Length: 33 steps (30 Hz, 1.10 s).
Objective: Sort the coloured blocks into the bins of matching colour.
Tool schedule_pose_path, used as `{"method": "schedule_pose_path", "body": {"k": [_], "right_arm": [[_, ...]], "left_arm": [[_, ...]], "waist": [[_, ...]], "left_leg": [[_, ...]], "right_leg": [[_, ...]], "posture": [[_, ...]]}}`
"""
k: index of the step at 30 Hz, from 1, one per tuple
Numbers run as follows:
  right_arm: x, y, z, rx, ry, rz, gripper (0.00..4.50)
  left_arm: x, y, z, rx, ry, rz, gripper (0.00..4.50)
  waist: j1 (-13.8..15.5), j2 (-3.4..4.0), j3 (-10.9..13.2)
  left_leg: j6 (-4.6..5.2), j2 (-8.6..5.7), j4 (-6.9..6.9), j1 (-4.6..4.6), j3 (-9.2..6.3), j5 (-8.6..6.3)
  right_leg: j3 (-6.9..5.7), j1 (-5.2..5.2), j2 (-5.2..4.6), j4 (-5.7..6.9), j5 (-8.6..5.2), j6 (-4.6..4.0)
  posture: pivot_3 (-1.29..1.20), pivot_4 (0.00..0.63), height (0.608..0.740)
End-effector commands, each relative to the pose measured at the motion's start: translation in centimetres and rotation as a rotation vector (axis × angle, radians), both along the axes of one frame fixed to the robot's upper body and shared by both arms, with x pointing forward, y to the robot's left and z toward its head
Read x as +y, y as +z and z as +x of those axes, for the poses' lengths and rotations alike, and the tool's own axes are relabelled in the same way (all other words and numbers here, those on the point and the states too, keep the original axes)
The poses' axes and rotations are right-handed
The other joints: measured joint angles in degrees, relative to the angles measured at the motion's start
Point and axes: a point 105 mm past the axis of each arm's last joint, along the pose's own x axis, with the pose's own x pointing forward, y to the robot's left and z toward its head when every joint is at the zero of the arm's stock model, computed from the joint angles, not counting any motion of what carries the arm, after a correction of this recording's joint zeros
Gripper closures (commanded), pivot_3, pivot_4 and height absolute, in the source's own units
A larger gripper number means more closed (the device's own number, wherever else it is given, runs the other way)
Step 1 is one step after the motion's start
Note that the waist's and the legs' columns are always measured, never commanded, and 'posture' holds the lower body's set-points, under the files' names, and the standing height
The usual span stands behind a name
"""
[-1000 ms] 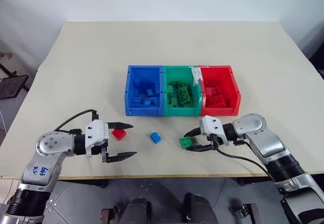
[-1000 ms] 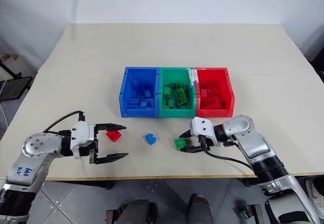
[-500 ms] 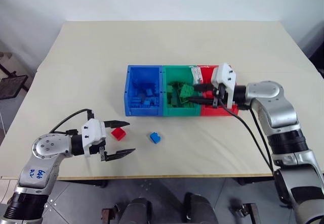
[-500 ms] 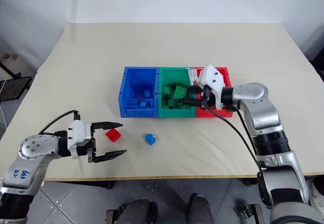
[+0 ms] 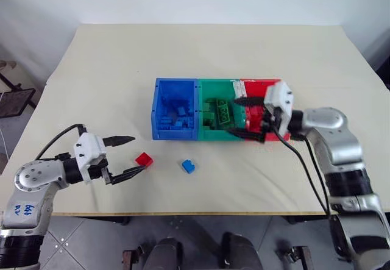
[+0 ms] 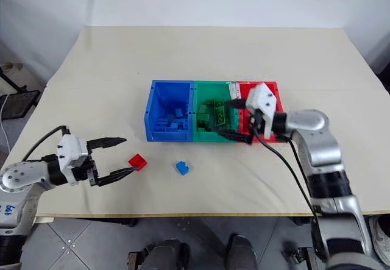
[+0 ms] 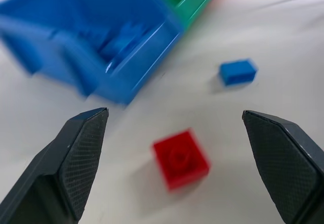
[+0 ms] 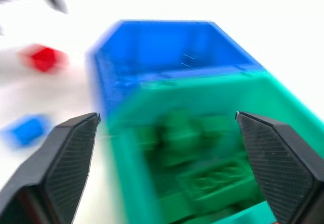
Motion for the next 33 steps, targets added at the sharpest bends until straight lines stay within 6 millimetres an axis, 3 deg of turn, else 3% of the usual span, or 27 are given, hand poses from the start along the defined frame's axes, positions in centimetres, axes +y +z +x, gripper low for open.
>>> {"method": "schedule_pose_path", "body": {"k": [1,3,6,10,13,19,23,27,30,33], "right_arm": [[-1.6,-0.1,-3.4,-0.062,0.065,0.003,0.03],[-2.6,-1.4,-5.5,-0.044,0.120,-0.033,0.03],[-4.0,-2.3,-7.0,-0.023,0.099,-0.033,0.03],[-4.7,-2.9,-7.7,0.011,0.047,-0.034,0.03],[-6.0,-3.2,-7.9,0.035,-0.024,-0.052,0.03],[-7.1,-3.7,-9.2,0.049,-0.065,-0.094,0.03],[-7.2,-4.6,-10.2,0.103,-0.065,-0.135,0.03],[-6.6,-4.8,-10.7,0.111,-0.076,-0.130,0.03],[-6.5,-4.9,-11.0,0.120,-0.094,-0.130,0.00],[-6.5,-5.0,-11.2,0.144,-0.105,-0.138,0.00]], "left_arm": [[2.5,0.2,0.1,-0.006,0.044,0.042,0.00],[3.3,-0.1,0.2,-0.003,0.054,0.067,0.00],[2.6,-0.3,-0.1,0.011,-0.001,0.093,0.00],[-0.8,-0.5,-0.9,0.073,-0.155,0.150,0.00],[-6.0,0.5,-1.3,0.074,-0.333,0.172,0.00],[-11.8,0.7,-0.2,0.020,-0.469,0.292,0.00],[-13.8,-1.8,1.5,-0.034,-0.499,0.449,0.00],[-15.2,-2.1,3.7,-0.069,-0.450,0.454,0.00],[-15.2,-2.6,4.1,-0.059,-0.466,0.485,0.56],[-14.9,-3.0,4.5,-0.033,-0.466,0.523,1.61]], "waist": [[0.0,0.01,0.0],[0.1,0.01,0.0],[0.0,0.00,0.0],[0.0,0.00,0.0],[1.0,-0.01,0.0],[1.6,-0.01,0.0],[1.6,-0.01,0.0],[1.6,-0.04,0.0],[1.6,-0.05,0.0],[1.6,-0.05,0.0]], "left_leg": [[0.00,0.01,0.00,0.00,0.06,0.00],[0.00,0.02,-0.01,0.02,0.15,0.00],[0.02,0.02,0.02,0.08,0.28,0.00],[0.03,0.05,0.02,0.19,0.42,0.00],[0.03,0.05,0.04,0.18,0.38,0.00],[0.07,-0.01,0.13,0.18,0.49,-0.03],[0.09,-0.03,0.14,0.17,0.55,-0.02],[0.11,-0.01,0.15,0.15,0.56,-0.01],[0.11,0.00,0.18,0.14,0.53,-0.01],[0.11,-0.01,0.21,0.13,0.53,-0.01]], "right_leg": [[0.00,0.00,0.01,0.00,0.00,0.00],[0.02,-0.01,0.01,-0.03,0.00,0.00],[0.11,0.02,0.00,-0.04,0.00,0.00],[0.24,0.03,-0.02,0.00,0.00,0.00],[0.26,0.03,-0.02,0.01,0.00,0.00],[0.33,0.05,-0.04,0.03,0.00,0.00],[0.35,0.06,-0.03,-0.02,0.00,0.00],[0.34,0.06,-0.01,-0.03,0.00,0.00],[0.32,0.06,-0.02,-0.02,0.00,0.00],[0.33,0.06,-0.02,-0.03,0.00,0.00]], "posture": [[0.00,0.150,0.740],[0.00,0.150,0.740],[0.00,0.150,0.740],[0.00,0.150,0.740],[0.00,0.150,0.740],[0.00,0.150,0.740],[0.00,0.150,0.740],[0.00,0.150,0.740],[0.00,0.150,0.740],[0.00,0.150,0.740]]}}
